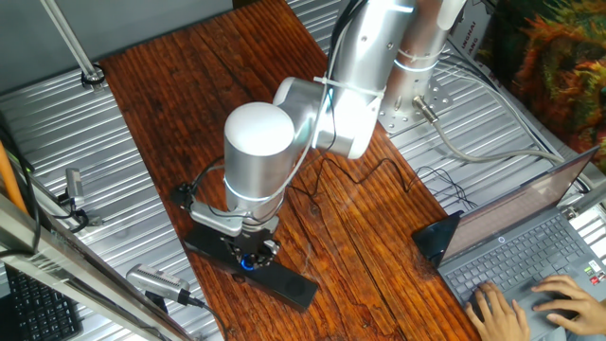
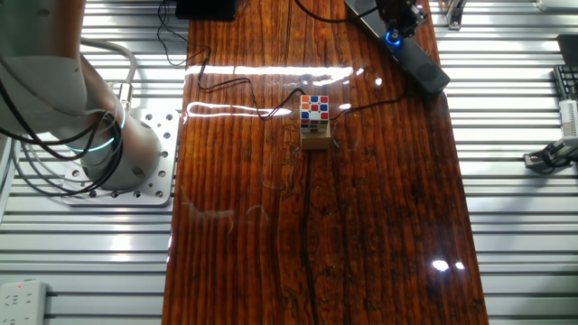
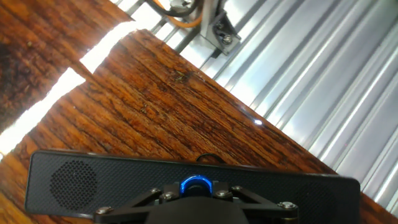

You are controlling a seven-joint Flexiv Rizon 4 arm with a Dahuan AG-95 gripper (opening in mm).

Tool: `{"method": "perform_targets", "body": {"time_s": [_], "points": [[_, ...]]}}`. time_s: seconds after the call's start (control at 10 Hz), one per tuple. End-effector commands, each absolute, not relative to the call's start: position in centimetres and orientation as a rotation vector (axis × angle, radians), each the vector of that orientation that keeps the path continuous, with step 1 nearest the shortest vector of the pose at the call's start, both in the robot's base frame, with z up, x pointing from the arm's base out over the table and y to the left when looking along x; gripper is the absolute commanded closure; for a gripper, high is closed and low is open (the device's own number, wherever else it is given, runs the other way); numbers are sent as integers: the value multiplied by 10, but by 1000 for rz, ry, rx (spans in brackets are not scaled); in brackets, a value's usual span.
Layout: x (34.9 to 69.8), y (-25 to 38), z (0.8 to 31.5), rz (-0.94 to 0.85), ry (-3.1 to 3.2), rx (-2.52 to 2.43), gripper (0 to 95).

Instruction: Turn the knob to increase the volume of the speaker

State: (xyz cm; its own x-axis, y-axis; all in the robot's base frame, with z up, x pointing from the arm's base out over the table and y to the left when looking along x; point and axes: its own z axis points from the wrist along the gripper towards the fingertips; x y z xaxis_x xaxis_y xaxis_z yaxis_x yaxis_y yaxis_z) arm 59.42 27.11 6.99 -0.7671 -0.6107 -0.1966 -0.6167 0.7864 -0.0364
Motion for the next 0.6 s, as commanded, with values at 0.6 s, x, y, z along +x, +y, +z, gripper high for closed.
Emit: {"method": "perform_targets", "body": {"time_s": [0.6], "points": [[594,271,70,71,2828,-783,950]]}}
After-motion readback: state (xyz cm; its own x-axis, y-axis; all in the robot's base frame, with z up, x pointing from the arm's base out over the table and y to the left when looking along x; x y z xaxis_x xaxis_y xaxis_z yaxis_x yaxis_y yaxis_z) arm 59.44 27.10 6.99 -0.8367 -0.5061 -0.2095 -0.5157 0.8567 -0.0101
